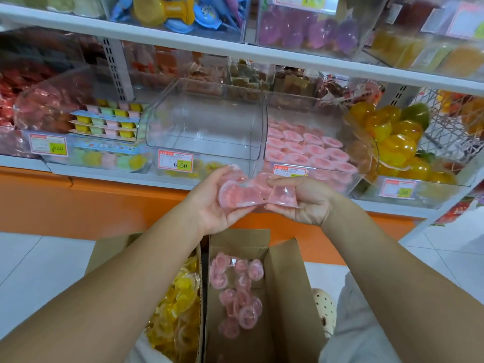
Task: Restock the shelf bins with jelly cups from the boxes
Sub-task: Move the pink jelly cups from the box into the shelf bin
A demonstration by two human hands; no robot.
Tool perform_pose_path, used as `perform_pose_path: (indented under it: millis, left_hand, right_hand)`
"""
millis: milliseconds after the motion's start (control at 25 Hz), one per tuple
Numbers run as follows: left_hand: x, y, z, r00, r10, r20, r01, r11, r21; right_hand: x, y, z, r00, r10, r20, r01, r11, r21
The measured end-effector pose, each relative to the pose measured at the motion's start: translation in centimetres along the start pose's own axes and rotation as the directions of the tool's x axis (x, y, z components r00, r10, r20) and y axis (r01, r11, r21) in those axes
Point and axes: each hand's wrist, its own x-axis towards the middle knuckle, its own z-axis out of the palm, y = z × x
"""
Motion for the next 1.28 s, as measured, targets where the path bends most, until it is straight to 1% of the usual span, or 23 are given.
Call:
perform_pose_path:
  millis: [80,200,280,400,480,520,600,640,680,760,800,840,920,1000,1160,1280]
  left_hand:
    - [0.1,0.1,0.3,1.000,-0.022,0.008,0.022,0.999,-0.027]
    - [0.2,0.4,0.5,0.998,-0.055,0.029,0.057,0.997,-0.054]
    - [0.2,0.7,0.3,0.998,-0.066,0.025,0.068,0.995,-0.079]
    - [0.0,1.3,-0.1,0.997,-0.065,0.035,0.070,0.988,-0.136]
    - [-0.3,1.4,-0.3,0.997,-0.062,0.053,0.070,0.985,-0.159]
    - [-0.5,1.5,-0.3,0.997,-0.058,0.058,0.067,0.984,-0.166]
    - [-0.8,1.5,-0.3,0.997,-0.048,0.057,0.058,0.982,-0.181]
    - [-0.9,1.5,-0.3,0.997,-0.046,0.059,0.056,0.980,-0.189]
    - [-0.9,1.5,-0.3,0.997,-0.048,0.065,0.060,0.979,-0.194]
    - [-1.1,1.5,-0.2,0.994,-0.060,0.089,0.076,0.978,-0.192]
    - [-1.2,1.6,-0.1,0.994,-0.061,0.095,0.078,0.980,-0.184]
    - [-1.2,1.6,-0.1,0.994,-0.059,0.096,0.075,0.982,-0.175]
    - [-1.0,1.7,-0.1,0.994,-0.060,0.092,0.075,0.982,-0.174]
    - [-0.6,1.9,-0.2,0.995,-0.055,0.084,0.070,0.978,-0.195]
    - [-0.2,2.3,-0.1,0.998,-0.011,0.062,0.024,0.978,-0.207]
    - [-0.3,2.6,0.4,0.998,0.010,0.064,0.005,0.973,-0.229]
  right_hand:
    - [-0.1,-0.3,-0.2,1.000,0.003,0.007,-0.003,1.000,0.017]
    - [-0.5,-0.6,-0.2,0.997,0.010,0.074,-0.015,0.997,0.072]
    - [-0.9,-1.1,-0.5,0.996,-0.012,0.090,0.008,0.999,0.049]
    - [-1.6,-1.4,-0.3,0.987,-0.144,0.073,0.149,0.987,-0.067]
    - [-1.5,-1.0,0.0,0.967,-0.250,0.052,0.255,0.950,-0.179]
    - [-1.2,-0.6,0.1,0.952,-0.305,0.030,0.302,0.915,-0.267]
    - [-0.8,0.0,0.5,0.907,-0.422,0.014,0.374,0.787,-0.490]
    - [-0.8,0.2,0.8,0.881,-0.472,0.011,0.399,0.732,-0.553]
    - [-0.8,0.4,1.2,0.860,-0.510,0.013,0.430,0.711,-0.557]
    - [-1.0,0.6,2.1,0.830,-0.556,0.043,0.490,0.691,-0.531]
    - [-1.1,0.7,2.3,0.829,-0.556,0.054,0.494,0.685,-0.535]
    - [-1.1,0.6,2.5,0.845,-0.530,0.072,0.483,0.697,-0.530]
    - [-1.1,0.1,2.6,0.900,-0.421,0.109,0.421,0.783,-0.458]
    - [-1.0,-0.6,2.5,0.932,-0.345,0.113,0.362,0.855,-0.371]
    - [-0.3,-1.1,2.1,0.941,-0.334,0.048,0.338,0.933,-0.122]
    - [0.1,-1.7,2.0,0.958,-0.286,0.015,0.286,0.958,0.000]
